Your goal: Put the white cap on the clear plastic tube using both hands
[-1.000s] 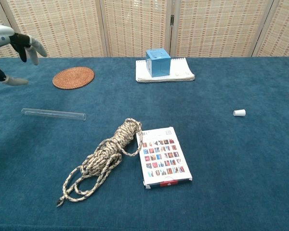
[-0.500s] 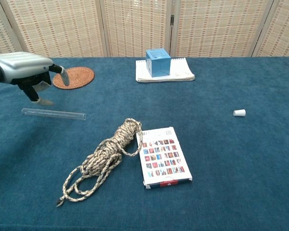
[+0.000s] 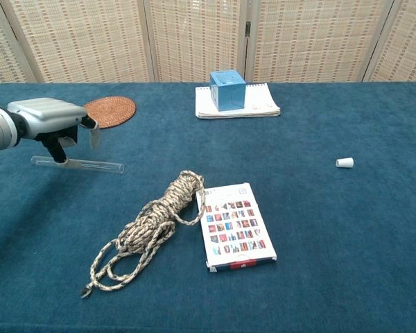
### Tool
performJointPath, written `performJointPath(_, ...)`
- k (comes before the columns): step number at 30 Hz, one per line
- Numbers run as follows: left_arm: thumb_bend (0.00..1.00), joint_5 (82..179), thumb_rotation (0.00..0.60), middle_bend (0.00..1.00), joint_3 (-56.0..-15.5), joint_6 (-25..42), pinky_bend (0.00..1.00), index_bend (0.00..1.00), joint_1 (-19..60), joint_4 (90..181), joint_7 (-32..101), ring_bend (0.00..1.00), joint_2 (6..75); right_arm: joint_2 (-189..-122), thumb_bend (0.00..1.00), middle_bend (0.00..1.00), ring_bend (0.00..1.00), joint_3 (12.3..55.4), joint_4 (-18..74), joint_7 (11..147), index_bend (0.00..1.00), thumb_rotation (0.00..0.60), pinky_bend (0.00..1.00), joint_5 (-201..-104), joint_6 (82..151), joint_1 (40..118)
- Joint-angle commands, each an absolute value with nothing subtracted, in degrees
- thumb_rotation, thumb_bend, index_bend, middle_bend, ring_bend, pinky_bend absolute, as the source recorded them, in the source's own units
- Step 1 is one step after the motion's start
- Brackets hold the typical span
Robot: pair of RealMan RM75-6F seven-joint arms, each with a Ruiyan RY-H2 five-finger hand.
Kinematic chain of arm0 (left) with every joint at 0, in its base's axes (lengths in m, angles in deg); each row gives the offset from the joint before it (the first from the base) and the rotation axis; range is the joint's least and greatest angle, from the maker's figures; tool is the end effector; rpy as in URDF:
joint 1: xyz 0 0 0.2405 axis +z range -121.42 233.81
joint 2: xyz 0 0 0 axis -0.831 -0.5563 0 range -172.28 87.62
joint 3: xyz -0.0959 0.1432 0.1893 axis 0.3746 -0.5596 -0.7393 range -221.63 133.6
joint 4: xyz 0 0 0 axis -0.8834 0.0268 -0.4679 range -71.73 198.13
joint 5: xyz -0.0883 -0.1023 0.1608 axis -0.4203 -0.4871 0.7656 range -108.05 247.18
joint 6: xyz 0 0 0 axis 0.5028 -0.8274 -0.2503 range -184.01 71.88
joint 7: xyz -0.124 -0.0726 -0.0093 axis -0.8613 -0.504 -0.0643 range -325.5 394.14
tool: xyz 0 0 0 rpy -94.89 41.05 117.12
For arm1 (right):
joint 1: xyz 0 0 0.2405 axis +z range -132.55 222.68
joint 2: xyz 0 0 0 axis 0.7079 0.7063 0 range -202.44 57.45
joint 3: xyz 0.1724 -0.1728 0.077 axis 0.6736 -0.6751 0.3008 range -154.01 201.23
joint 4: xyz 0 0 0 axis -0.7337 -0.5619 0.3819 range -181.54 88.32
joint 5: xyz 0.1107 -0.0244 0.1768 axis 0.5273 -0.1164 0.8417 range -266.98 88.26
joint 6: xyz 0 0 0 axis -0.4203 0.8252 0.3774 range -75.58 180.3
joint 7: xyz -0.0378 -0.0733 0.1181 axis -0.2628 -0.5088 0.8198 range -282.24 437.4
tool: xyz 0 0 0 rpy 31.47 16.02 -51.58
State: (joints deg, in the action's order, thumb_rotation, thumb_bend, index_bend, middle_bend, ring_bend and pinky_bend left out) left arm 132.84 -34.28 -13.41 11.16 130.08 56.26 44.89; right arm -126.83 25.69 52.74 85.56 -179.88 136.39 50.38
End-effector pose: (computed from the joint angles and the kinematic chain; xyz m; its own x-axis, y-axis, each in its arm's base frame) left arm -0.2119 0.3992 0.0066 0.6897 0.2579 0.6766 0.7206 -0.3371 -0.6060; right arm -0.2880 -0.1787 0.1918 0.3199 -0.0402 0.9466 -0.9444 -0.0932 0.3152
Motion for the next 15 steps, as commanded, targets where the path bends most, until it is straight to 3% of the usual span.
performJointPath(1,0.24,131.7,0.600,0.96,-34.6,-14.2,1.00,0.41,10.6,128.0,56.0,0.91,46.2,-126.9,0.41,0.31,0.14,25.7,52.6,85.7,0.30,0.600,0.27,-179.8,136.3,50.4)
performJointPath(15,0.34,129.8,0.600,0.96,-35.3,-15.5,1.00,0.45,9.6,123.5,55.2,0.91,48.6,-126.9,0.41,0.31,0.14,25.7,52.4,85.8,0.30,0.600,0.27,-179.2,135.9,50.5)
